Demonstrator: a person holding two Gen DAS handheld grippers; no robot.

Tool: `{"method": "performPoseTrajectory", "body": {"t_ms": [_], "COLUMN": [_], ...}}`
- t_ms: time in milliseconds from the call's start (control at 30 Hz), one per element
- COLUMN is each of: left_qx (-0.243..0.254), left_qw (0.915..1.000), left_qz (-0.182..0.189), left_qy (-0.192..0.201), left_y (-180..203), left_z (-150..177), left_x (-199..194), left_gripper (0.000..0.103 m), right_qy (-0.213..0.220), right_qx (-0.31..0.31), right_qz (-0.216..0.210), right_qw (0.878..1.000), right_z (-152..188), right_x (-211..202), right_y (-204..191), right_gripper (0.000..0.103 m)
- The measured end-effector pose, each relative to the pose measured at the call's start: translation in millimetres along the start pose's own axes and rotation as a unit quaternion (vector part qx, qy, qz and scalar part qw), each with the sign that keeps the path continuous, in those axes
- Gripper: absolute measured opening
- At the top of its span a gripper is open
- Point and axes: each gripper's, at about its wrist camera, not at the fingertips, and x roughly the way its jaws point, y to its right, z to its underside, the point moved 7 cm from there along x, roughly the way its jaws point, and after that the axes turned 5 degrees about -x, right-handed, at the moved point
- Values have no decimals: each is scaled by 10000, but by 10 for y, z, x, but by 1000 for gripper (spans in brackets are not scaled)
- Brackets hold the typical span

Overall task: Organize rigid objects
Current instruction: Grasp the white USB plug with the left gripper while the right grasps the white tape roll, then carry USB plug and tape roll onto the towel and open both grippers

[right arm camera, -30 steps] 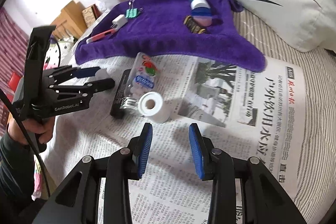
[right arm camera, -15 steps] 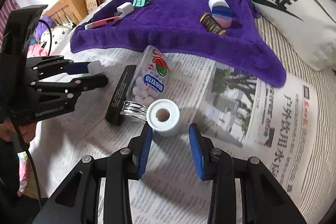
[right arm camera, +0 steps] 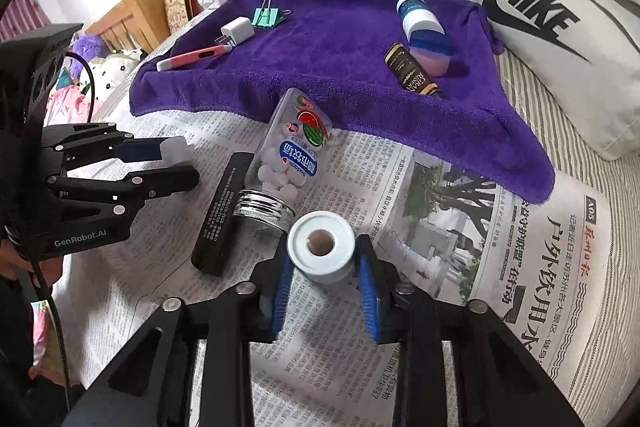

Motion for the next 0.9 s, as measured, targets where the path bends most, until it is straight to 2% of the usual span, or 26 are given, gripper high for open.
{"method": "performPoseTrajectory", "body": {"t_ms": [333, 600, 900], "left_qx": [122, -24, -265], "left_qw": [9996, 10000, 9993], "left_qz": [-235, -45, 136], "left_qy": [45, 49, 241], "left_y": [-41, -74, -217], "left_z": [14, 3, -66], "left_x": [20, -21, -240], "left_gripper": [34, 33, 33], "right_qy": [-72, -21, 262], "right_qx": [68, 154, 138], "right_qz": [207, 113, 38], "right_qw": [9997, 9998, 9996], "right_z": [110, 107, -113], "right_x": [-118, -150, -388], "right_y": [165, 183, 212], "right_gripper": [30, 30, 30]}}
